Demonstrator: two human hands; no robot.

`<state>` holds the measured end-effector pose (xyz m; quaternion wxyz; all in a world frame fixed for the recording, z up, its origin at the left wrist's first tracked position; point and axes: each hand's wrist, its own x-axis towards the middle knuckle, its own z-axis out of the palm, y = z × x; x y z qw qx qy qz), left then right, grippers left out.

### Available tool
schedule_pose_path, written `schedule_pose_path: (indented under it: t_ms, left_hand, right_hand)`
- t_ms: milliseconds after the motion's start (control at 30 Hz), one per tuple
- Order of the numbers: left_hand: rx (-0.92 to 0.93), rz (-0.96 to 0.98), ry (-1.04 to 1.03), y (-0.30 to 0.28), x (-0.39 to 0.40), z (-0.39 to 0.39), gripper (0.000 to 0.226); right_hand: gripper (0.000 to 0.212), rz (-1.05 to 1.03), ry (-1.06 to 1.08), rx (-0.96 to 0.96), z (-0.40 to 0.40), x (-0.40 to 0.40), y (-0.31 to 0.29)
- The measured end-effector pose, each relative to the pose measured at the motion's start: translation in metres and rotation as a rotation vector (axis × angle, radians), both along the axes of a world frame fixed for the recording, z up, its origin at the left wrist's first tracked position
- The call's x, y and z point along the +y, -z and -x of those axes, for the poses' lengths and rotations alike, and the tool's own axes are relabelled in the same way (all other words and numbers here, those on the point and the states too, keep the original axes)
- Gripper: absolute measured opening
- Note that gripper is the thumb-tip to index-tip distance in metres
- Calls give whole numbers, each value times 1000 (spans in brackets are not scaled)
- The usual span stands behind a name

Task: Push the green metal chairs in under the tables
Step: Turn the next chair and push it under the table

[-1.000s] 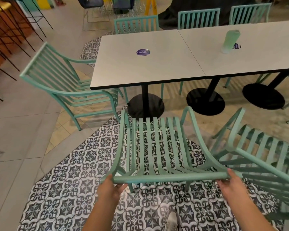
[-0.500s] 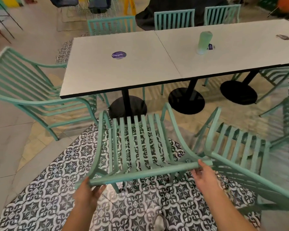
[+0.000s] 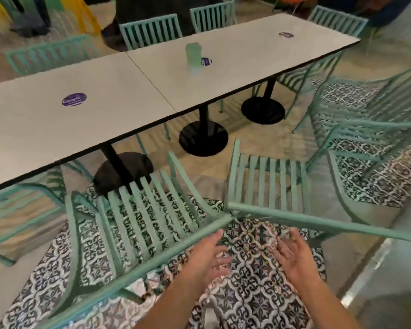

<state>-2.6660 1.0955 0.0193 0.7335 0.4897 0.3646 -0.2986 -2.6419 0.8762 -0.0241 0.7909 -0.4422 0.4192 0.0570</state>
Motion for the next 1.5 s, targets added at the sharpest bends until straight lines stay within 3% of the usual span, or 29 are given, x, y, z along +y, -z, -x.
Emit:
schedule_pose_path:
  t_ms: [167, 267, 367, 500, 633, 867, 967, 1067, 1200, 1500]
  left_hand:
    - [-32, -16, 206, 10, -40, -55, 60]
    - [3, -15, 217, 18, -63, -72, 63]
    - [24, -23, 138, 13, -89, -79, 57]
    - [62, -21, -71, 16, -107, -97, 54]
    - [89, -1, -287, 32, -120, -120, 39]
    - [135, 5, -553, 42, -151, -131, 28]
    - [145, 10, -584, 42, -175, -136, 23]
    - [146, -20, -589, 43, -202, -141, 24]
    - [144, -4, -649, 46, -240, -147, 19]
    - [209, 12, -696, 52, -316, -165, 26]
  right_hand:
    - [17, 18, 166, 14, 16, -44, -12]
    - [27, 39, 307, 10, 20, -74, -16]
    - [20, 47, 377, 21, 12, -107, -17]
    - [50, 28, 432, 41, -16, -144, -14]
    - [52, 1, 375, 65, -48, -187, 0]
    - [8, -47, 379, 246, -81, -235, 18]
    - [8, -42, 354, 277, -98, -261, 21]
    - [23, -18, 348, 214, -115, -291, 28]
    - [11, 30, 287, 215, -138, -330, 26]
    - [19, 98, 207, 183, -199, -400, 21]
